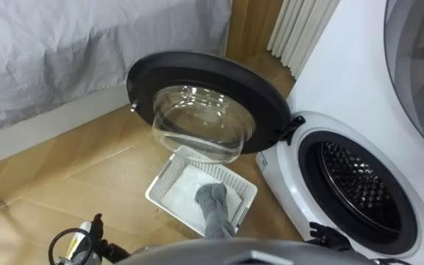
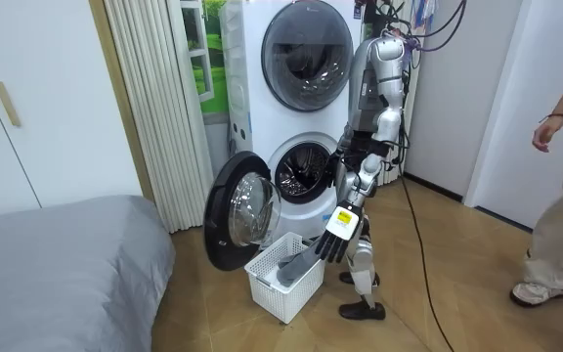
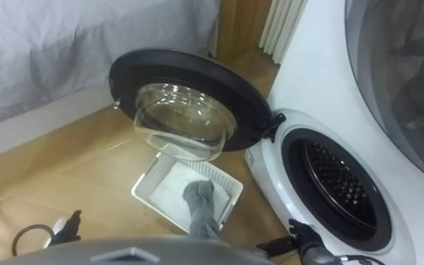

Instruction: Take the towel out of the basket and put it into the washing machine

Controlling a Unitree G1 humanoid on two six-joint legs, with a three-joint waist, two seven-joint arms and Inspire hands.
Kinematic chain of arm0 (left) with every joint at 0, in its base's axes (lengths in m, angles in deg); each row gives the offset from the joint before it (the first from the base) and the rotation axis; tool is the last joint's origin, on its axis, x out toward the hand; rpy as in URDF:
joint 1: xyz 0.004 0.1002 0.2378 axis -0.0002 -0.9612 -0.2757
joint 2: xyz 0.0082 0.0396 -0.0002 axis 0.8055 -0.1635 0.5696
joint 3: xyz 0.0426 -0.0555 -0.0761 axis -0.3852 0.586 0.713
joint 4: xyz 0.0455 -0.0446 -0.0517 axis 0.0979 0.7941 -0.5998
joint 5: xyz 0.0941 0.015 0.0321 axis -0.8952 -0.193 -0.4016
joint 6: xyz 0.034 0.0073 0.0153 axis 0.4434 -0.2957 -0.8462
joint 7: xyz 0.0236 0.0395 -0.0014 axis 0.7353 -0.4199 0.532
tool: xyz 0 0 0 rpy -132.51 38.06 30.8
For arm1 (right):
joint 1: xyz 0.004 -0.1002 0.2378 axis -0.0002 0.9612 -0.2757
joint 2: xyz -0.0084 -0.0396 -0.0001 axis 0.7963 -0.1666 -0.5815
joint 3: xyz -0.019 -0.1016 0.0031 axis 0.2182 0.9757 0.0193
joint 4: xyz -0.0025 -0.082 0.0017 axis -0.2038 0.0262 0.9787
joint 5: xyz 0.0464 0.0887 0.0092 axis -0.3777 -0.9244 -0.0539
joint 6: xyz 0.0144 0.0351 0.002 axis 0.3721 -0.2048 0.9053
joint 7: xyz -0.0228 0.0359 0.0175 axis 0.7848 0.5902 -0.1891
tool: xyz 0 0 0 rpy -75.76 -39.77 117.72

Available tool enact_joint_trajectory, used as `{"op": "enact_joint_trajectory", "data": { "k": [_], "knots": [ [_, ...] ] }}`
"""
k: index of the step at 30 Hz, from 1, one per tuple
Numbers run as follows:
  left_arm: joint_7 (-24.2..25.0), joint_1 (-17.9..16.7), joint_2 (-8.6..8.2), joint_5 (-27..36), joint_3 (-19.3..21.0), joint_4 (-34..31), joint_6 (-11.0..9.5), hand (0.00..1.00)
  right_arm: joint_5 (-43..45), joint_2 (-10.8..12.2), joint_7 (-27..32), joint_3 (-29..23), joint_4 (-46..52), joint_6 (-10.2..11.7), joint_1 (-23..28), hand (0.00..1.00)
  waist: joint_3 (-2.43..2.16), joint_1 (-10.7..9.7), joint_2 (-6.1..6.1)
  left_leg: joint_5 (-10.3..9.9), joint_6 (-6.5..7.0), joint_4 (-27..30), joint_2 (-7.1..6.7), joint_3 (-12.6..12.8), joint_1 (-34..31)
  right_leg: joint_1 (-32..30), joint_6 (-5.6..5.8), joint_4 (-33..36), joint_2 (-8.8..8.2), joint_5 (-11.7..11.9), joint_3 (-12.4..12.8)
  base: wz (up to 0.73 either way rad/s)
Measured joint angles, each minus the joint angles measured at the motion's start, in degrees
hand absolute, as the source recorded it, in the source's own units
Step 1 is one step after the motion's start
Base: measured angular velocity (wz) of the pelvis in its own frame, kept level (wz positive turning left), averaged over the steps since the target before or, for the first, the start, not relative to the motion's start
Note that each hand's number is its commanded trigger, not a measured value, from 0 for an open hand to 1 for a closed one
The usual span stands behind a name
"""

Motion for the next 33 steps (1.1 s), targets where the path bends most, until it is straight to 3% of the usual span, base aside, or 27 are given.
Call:
{"op": "enact_joint_trajectory", "data": {
  "k": [13, 15, 23, 29, 30, 31, 33],
  "knots": [
    [2.5, 1.6, 0.28, -0.1, -0.6, 0.0, -0.6, 0.00, -0.9, -0.4, -0.4, 0.2, 0.0, 0.1, -0.6, 0.00, -0.28, 0.0, 1.14, 0.0, 0.05, 0.3, 0.04, 0.4, -1.0, -1.3, 0.07, 0.8, -0.02, 0.0, -0.1, -0.01],
    [2.3, 1.9, 0.37, 0.0, -1.5, 0.0, -1.2, 0.00, -1.3, -0.4, -0.9, 0.3, -0.1, 0.2, -1.0, 0.00, -0.66, -0.2, 1.21, 0.0, 0.06, 0.4, 0.05, 0.4, -1.7, -2.0, 0.07, 1.0, -0.02, 0.0, -0.2, 0.00],
    [0.5, 6.7, 0.35, -0.2, -4.9, 1.3, -3.0, 0.00, -1.5, -0.3, -2.3, 2.8, -2.0, 0.4, -5.3, 0.00, -0.47, -0.1, 1.84, 0.6, 0.50, 0.5, 0.18, 0.5, -6.2, -7.1, 0.12, 2.3, -0.42, 0.0, -0.3, 0.00],
    [-0.8, 13.2, 0.57, -1.6, -12.2, 3.6, -5.0, 0.00, -0.8, 0.2, -4.0, 5.8, -4.7, 1.6, -11.2, 0.00, 0.30, -1.5, 2.49, 1.4, 0.77, 1.3, 0.04, 0.3, -12.6, -13.5, 0.42, 4.6, -0.75, 0.3, -1.9, 0.03],
    [-1.4, 15.1, 0.51, -2.1, -13.7, 5.2, -5.5, 0.00, -0.8, 0.6, -4.1, 6.0, -4.9, 2.0, -12.7, 0.00, 0.62, -1.8, 2.64, 1.6, 0.77, 1.4, 0.07, 0.4, -13.9, -15.1, 0.42, 5.2, -0.76, 0.3, -1.8, -0.07],
    [-1.9, 17.1, 0.04, -3.4, -14.0, 6.5, -5.8, 0.00, -0.3, 0.8, -4.1, 6.8, -4.8, 2.5, -14.1, 0.00, 1.24, -1.8, 2.71, 1.8, 0.74, 1.4, 0.07, 0.5, -15.0, -16.8, 0.41, 6.1, -0.79, 0.3, -1.5, -0.10],
    [-2.8, 19.2, -0.35, -5.6, -14.2, 7.8, -6.6, 0.00, 0.4, 1.4, -4.1, 6.9, -5.0, 2.7, -15.6, 0.00, 1.42, -2.2, 2.67, 2.0, 0.69, 1.8, 0.04, 0.6, -17.1, -19.3, 0.41, 7.2, -0.81, 0.3, -1.5, -0.06]
  ]
}}
